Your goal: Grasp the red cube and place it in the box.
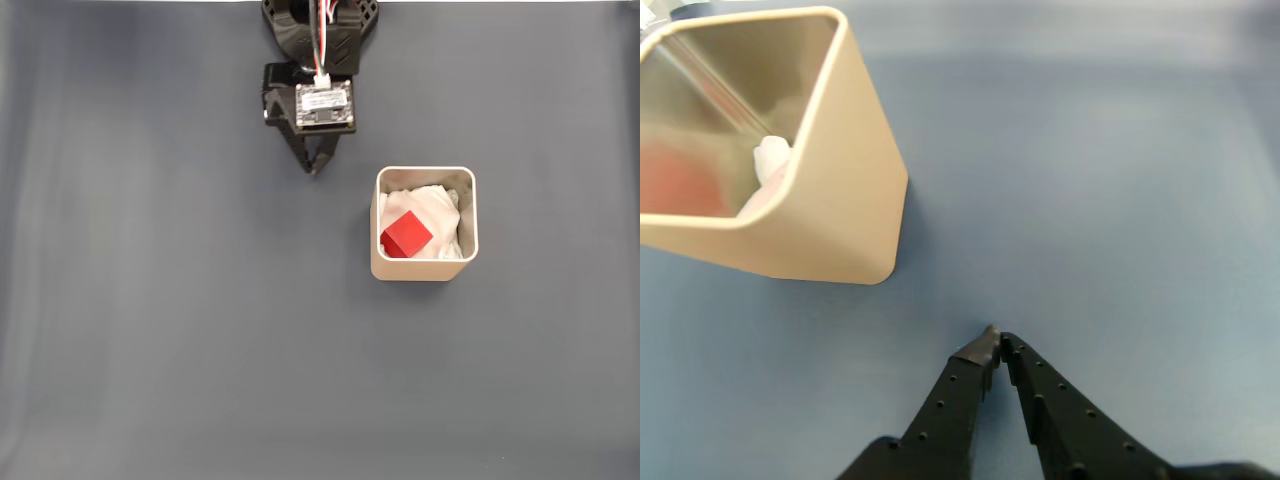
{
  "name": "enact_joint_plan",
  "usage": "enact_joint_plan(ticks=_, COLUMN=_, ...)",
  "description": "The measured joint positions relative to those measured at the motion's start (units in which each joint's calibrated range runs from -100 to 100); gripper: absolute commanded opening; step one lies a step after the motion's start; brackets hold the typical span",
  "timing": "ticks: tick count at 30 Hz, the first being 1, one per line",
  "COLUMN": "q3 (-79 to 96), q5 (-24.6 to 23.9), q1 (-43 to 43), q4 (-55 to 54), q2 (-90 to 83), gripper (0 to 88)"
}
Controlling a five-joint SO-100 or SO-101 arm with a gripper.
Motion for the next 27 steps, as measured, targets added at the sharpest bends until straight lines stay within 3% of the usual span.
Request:
enact_joint_plan(ticks=11, q3=0.3, q5=-2.9, q1=-2.2, q4=13.4, q2=-5.9, gripper=0.1)
enact_joint_plan(ticks=27, q3=0.3, q5=-1.8, q1=-0.5, q4=22.8, q2=-6.6, gripper=0.1)
